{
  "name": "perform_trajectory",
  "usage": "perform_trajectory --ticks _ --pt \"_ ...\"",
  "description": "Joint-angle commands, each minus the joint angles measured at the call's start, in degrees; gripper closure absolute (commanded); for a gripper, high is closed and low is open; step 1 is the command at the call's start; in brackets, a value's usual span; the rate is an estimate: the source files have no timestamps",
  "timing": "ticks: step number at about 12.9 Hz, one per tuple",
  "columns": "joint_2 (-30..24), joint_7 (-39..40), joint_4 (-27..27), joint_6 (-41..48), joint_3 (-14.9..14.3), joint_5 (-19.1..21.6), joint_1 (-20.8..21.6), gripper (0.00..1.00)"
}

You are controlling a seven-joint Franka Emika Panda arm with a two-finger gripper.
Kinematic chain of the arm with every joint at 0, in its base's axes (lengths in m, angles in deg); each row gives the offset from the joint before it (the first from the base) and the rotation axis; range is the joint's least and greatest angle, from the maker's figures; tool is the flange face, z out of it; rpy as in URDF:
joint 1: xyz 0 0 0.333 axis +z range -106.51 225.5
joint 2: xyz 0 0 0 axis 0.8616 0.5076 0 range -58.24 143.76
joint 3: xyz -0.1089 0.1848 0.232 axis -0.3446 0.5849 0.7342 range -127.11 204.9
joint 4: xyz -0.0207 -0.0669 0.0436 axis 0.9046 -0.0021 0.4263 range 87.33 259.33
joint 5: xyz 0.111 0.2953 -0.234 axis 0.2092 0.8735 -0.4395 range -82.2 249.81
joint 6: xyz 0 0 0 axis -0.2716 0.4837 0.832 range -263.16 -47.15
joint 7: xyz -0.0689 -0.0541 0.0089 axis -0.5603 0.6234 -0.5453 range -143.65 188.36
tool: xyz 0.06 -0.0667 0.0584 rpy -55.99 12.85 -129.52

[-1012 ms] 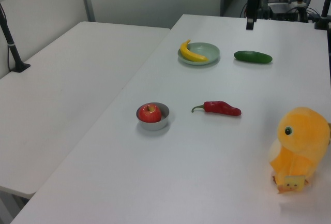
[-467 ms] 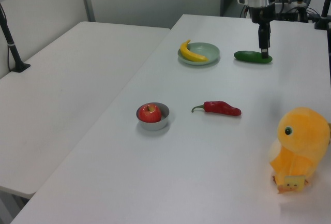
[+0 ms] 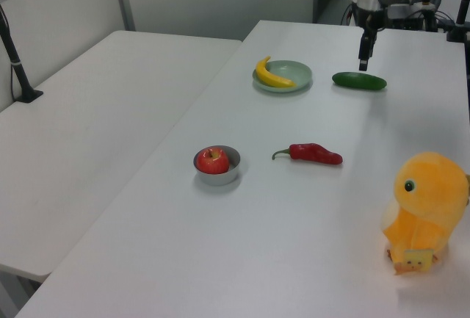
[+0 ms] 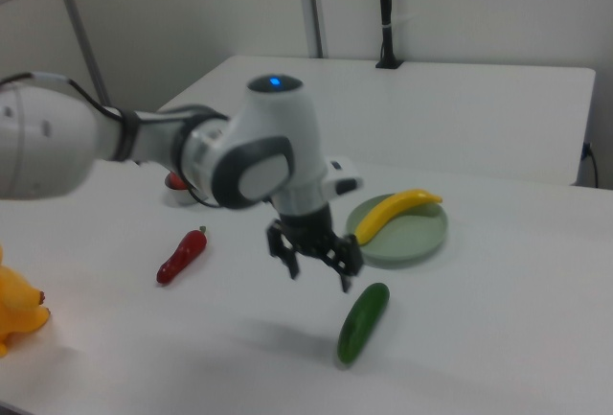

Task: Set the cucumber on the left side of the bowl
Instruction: 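Lower the open gripper over the green cucumber and close on it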

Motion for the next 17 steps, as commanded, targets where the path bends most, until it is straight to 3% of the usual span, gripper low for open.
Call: perform_trajectory --ticks 1,5,6,10,11,14,17 --pt "6.03 3.14 -0.11 -9.08 -1.47 -0.52 -2.23 0.0" --pt "9.47 4.82 -0.64 -12.53 -1.47 -0.52 -3.64 0.0" --pt "9.55 4.82 -0.55 -12.53 -1.47 -0.52 -3.73 0.06" --pt "9.73 3.94 -0.64 -12.0 -1.12 -0.35 -3.3 0.78" --pt "9.3 3.85 -0.64 -11.56 -0.94 -0.26 -3.12 0.85" --pt "6.75 3.76 -2.56 -7.01 -0.42 0.27 -0.94 0.85" --pt "4.37 -0.18 -9.49 -0.24 0.46 1.23 3.9 0.85"
